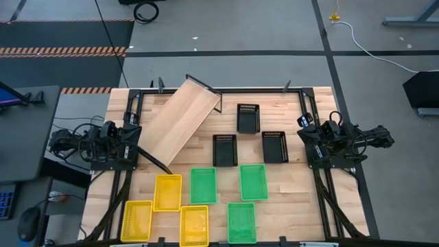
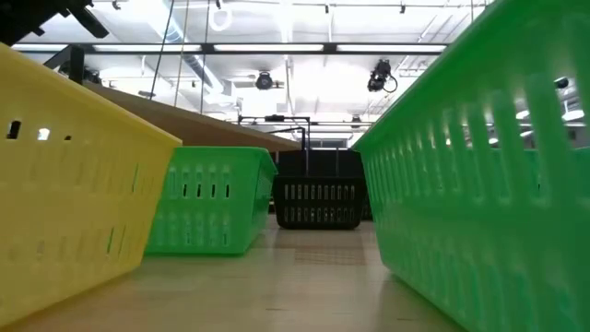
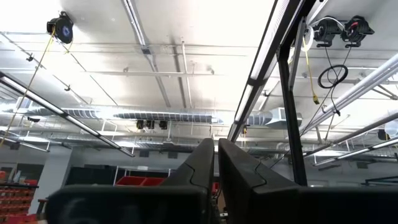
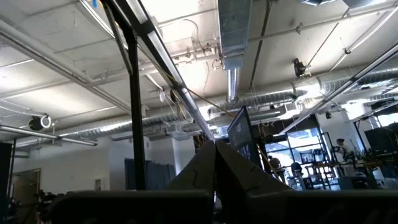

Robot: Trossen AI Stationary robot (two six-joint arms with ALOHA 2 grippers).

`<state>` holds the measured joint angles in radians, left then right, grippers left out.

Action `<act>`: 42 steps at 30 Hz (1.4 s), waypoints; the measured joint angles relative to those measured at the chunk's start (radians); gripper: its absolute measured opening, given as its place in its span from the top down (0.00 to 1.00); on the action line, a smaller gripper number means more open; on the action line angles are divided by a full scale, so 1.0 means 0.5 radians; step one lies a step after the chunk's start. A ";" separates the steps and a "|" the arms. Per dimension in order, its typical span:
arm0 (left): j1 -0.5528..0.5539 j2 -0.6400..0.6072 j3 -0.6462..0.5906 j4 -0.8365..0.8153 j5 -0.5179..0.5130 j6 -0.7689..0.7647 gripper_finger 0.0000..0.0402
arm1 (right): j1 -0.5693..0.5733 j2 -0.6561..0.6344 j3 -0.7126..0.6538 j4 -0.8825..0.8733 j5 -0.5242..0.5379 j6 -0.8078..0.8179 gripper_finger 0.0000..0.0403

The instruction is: Stack baskets on shelf by color

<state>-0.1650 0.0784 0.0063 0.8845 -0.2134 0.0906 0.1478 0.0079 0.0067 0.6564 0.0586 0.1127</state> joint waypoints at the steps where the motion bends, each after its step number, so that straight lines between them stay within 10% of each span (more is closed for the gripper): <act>1: 0.000 -0.001 0.000 0.000 0.001 0.000 0.92 | -0.001 0.000 0.000 0.000 0.000 -0.001 0.96; 32: 0.000 -0.001 0.030 0.020 -0.094 0.005 0.92 | -0.001 0.041 0.075 -0.046 0.301 -0.007 0.96; 42: 0.001 0.285 1.031 -1.467 -0.500 -0.433 0.92 | -0.001 0.569 0.936 -0.998 0.766 -0.171 0.96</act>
<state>-0.1646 0.2211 0.5218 0.1510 -0.4635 -0.1261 0.1474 0.2922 0.4748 0.1574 0.4418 0.0273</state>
